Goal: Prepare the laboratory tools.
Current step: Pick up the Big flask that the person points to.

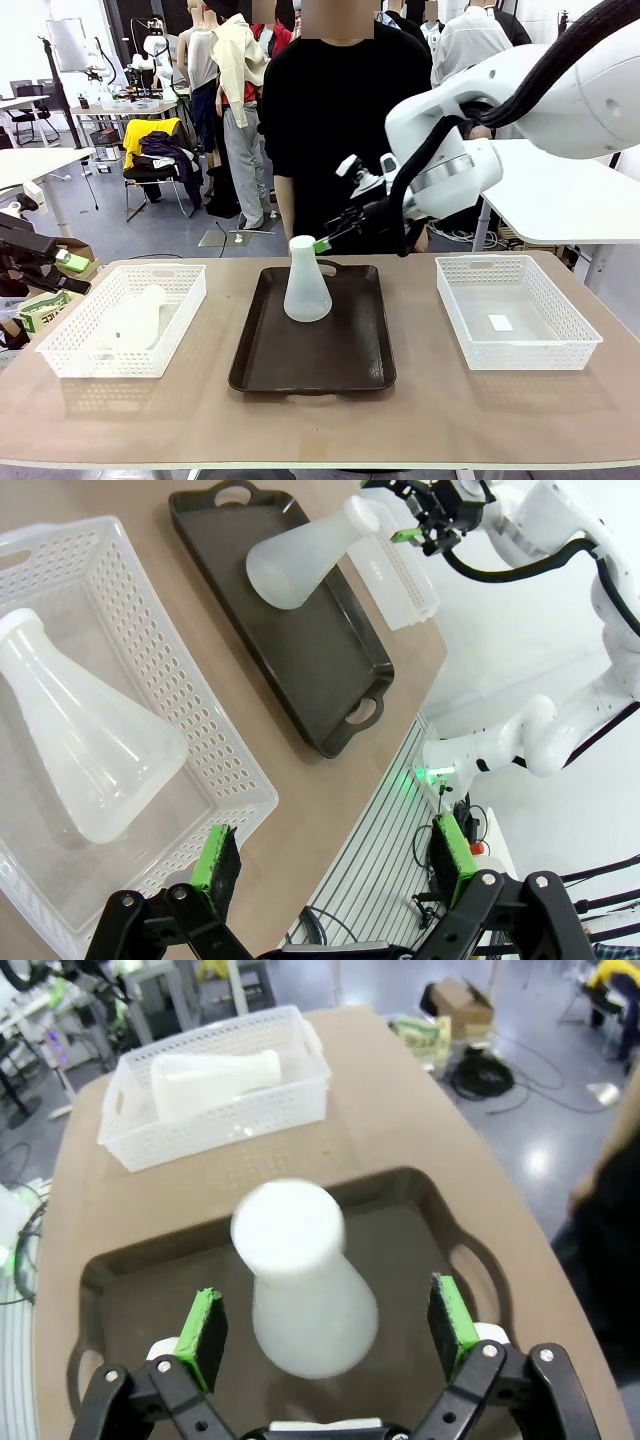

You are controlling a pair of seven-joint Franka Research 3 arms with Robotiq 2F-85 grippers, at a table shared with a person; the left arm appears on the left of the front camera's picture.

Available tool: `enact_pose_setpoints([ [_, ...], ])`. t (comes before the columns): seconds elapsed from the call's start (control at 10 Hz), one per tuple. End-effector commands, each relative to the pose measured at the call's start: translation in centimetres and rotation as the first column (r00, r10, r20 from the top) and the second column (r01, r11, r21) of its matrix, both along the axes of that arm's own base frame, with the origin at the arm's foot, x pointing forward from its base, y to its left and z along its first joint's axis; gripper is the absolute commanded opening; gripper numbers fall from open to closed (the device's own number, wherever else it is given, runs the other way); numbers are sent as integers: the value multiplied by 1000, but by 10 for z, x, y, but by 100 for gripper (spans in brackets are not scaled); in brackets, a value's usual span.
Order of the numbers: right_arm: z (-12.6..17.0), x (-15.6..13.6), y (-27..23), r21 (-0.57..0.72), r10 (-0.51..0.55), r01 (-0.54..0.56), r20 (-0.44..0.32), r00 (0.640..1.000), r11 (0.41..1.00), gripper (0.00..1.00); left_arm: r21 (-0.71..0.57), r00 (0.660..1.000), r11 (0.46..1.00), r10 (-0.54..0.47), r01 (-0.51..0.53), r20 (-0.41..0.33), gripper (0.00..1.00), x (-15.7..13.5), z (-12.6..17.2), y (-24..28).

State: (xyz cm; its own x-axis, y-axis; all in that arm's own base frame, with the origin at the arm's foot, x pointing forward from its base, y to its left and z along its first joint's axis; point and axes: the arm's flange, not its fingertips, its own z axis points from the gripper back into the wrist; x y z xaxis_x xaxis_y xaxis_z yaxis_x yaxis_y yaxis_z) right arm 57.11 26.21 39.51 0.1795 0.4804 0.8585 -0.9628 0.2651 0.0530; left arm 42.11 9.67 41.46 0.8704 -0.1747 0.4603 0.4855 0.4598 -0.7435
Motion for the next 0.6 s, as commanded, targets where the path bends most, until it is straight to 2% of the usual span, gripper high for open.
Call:
enact_pose_setpoints([
  [0.0,11,-1,-55,-71,-92,88,-63,994,994,100,-3,1000,1000,-3,3,4,100,-1,2,1],
  [0.3,31,-11,-133,-73,-300,296,-44,953,952,100,-3,1000,1000,-3,3,4,100,-1,2,1],
  [0.5,38,-28,-175,-95,-430,426,-17,903,900,100,-3,1000,1000,-3,3,4,100,-1,2,1],
])
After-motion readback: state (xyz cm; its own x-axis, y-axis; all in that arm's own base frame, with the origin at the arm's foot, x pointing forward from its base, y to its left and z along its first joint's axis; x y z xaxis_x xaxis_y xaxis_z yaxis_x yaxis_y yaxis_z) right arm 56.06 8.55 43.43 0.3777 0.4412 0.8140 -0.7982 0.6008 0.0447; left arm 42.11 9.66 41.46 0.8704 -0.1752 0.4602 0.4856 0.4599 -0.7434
